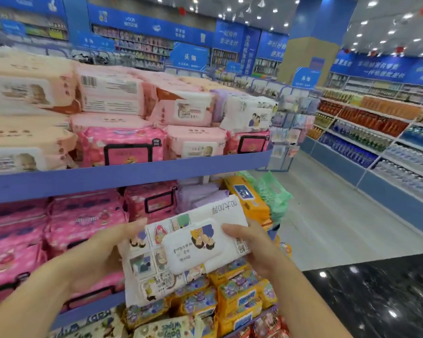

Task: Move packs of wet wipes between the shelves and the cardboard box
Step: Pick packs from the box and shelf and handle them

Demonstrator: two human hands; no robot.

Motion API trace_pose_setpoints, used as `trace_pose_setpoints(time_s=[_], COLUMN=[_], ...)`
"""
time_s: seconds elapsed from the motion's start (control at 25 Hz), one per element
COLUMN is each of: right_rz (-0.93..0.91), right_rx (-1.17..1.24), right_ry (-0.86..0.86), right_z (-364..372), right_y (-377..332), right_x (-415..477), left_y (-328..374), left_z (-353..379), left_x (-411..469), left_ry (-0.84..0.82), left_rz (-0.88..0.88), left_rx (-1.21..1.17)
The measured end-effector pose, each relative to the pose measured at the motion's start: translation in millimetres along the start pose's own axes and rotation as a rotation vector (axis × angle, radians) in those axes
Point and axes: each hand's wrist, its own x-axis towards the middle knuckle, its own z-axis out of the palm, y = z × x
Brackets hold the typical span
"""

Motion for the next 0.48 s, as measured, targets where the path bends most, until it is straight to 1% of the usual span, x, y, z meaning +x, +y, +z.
trace_pose_setpoints(time_s=[0.04, 0.08, 0.16, 0.2, 0.24, 0.28, 0.32, 0.36, 0.4, 0.44, 0.48], right_rz=[0.011, 0.025, 0.061, 0.073, 0.076, 0.091, 0.105, 0.115, 0.116, 0.137, 0.172], right_rx=[-0.048, -0.109, -0.254, -0.319, -0.371, -0.380, -0.351, -0.326, -0.391, -0.544, -0.708], right_ry=[-0.059, -0.128, -0.268, -0.308, -0.308, -0.288, -0.215, -0.088, 0.038, 0.134, 0.177], right_z=[-21.7, -40.3, -65.4, -71.7, -80.2, -93.0, -106.2, -121.6, -139.0, -155.0, -166.0], right_y=[-8.9, -19.4, -39.8, -48.6, -52.2, -50.8, -47.6, -40.8, -30.0, -14.9, -3.0], right_x=[16.0, 34.0, 71.5, 88.4, 104.1, 122.0, 136.8, 148.6, 162.5, 177.9, 189.1], left_y=[4.2, 16.1, 43.6, 54.5, 57.9, 63.4, 59.3, 54.5, 49.8, 45.7, 41.0], left_z=[10.7, 30.8, 79.2, 105.2, 130.0, 156.1, 171.8, 178.5, 183.6, 183.7, 180.3], left_x=[-0.3, 3.4, 6.1, 13.3, 18.6, 23.0, 32.2, 36.9, 41.9, 45.5, 52.0], left_ry=[-0.092, -0.088, -0.217, -0.280, -0.266, -0.194, -0.108, -0.017, 0.038, 0.103, 0.169], left_rz=[-0.020, -0.032, -0.008, 0.012, 0.035, 0.064, 0.085, 0.117, 0.141, 0.146, 0.141], left_rx=[0.022, 0.085, 0.177, 0.224, 0.218, 0.184, 0.124, 0.061, -0.019, -0.102, -0.173])
